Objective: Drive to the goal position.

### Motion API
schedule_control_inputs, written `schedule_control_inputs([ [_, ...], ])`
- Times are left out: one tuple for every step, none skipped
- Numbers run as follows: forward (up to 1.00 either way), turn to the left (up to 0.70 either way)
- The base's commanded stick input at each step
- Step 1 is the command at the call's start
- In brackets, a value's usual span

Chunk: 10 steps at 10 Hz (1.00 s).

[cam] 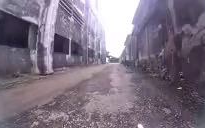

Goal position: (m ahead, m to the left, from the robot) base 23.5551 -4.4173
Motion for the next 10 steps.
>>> schedule_control_inputs([
  [0.7,0.0],
  [0.7,0.18],
  [0.7,0.0],
  [0.7,0.01],
  [0.7,0.35],
  [0.7,0.35],
  [0.7,0.35],
  [0.7,0.35],
  [0.7,0.35],
  [0.7,0.35],
])
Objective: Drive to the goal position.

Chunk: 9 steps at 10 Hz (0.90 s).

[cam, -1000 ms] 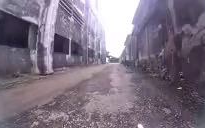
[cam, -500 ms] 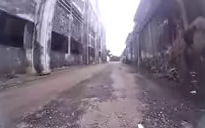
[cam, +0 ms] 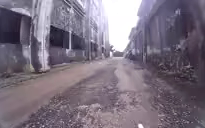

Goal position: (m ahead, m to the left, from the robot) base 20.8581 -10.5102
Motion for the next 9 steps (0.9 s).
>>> schedule_control_inputs([
  [0.7,0.35],
  [0.7,0.35],
  [0.7,0.35],
  [0.7,0.35],
  [0.7,0.35],
  [0.7,0.33],
  [0.7,0.29],
  [0.7,0.08],
  [0.7,0.0],
])
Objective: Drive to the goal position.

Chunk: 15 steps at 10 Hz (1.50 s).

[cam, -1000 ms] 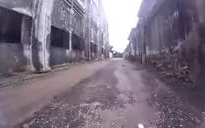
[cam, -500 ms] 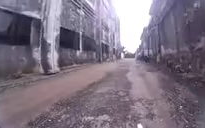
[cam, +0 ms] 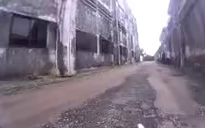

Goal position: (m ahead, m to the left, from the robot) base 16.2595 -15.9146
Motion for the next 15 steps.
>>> schedule_control_inputs([
  [0.7,0.0],
  [0.7,0.0],
  [0.7,0.0],
  [0.7,0.0],
  [0.7,0.0],
  [0.7,0.0],
  [0.7,0.0],
  [0.7,0.0],
  [0.7,0.0],
  [0.7,0.0],
  [0.7,0.0],
  [0.7,0.0],
  [0.7,0.0],
  [0.7,-0.12],
  [0.7,-0.35],
])
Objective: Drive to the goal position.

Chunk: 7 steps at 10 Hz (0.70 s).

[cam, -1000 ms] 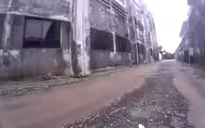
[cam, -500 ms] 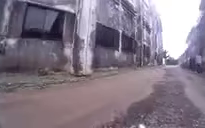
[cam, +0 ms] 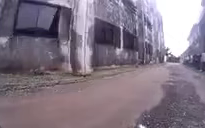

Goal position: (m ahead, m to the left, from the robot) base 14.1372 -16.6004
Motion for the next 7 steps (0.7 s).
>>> schedule_control_inputs([
  [0.7,-0.35],
  [0.7,-0.35],
  [0.7,-0.35],
  [0.7,-0.18],
  [0.7,0.0],
  [0.7,0.0],
  [0.7,-0.09],
])
